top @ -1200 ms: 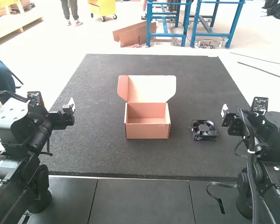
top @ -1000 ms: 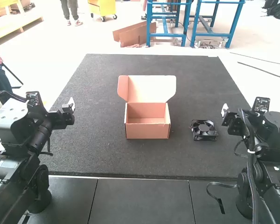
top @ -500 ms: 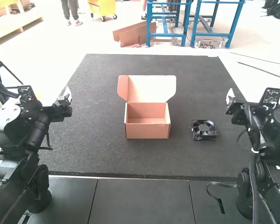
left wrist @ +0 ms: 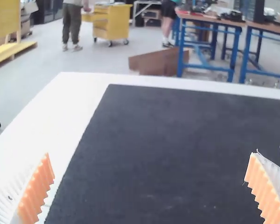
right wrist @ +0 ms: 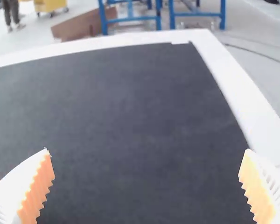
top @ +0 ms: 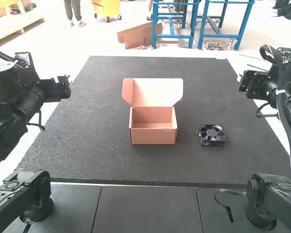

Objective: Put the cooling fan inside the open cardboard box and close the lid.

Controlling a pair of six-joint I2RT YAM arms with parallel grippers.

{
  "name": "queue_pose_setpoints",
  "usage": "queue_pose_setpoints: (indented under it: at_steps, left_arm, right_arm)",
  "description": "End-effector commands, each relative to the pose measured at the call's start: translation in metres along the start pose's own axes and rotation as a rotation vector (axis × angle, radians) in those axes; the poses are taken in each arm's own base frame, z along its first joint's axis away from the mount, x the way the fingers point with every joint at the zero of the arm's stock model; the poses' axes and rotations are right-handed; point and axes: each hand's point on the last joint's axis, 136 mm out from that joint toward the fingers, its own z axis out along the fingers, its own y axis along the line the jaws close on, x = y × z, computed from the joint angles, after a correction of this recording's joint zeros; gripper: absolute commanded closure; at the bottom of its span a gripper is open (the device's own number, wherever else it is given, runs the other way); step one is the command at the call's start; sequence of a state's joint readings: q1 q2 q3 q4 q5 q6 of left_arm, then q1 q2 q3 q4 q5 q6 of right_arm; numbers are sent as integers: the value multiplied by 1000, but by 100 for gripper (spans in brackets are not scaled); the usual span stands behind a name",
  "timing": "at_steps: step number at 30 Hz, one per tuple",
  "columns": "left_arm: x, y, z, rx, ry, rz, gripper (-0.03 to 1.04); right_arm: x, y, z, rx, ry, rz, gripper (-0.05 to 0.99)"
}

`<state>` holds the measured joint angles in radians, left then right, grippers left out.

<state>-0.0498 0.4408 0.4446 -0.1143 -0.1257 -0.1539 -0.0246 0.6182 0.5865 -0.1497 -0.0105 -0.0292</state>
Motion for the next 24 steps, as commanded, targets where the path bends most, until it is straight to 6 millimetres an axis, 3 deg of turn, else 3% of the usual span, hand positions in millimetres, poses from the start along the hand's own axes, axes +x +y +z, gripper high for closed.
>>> queue_pose_setpoints:
  at_steps: [1,5,7,14,19,24]
  left_arm:
    - [-4,-3,6,1,93,25,4]
    - [10,-13,10,47,266,41,4]
    - [6,-13,14,50,284,34,4]
    - [14,-8,27,26,377,36,4]
    - [20,-21,26,87,414,39,4]
    - [28,-38,24,147,434,54,4]
  right_arm:
    - [-21,-5,-1,26,29,-25,3]
    - [-23,-7,1,37,121,-40,3]
    - [-15,-9,5,48,207,-20,3]
    - [52,-14,21,56,530,-23,3]
    - [105,-16,17,48,789,-41,3]
    - [132,-15,19,35,913,-43,3]
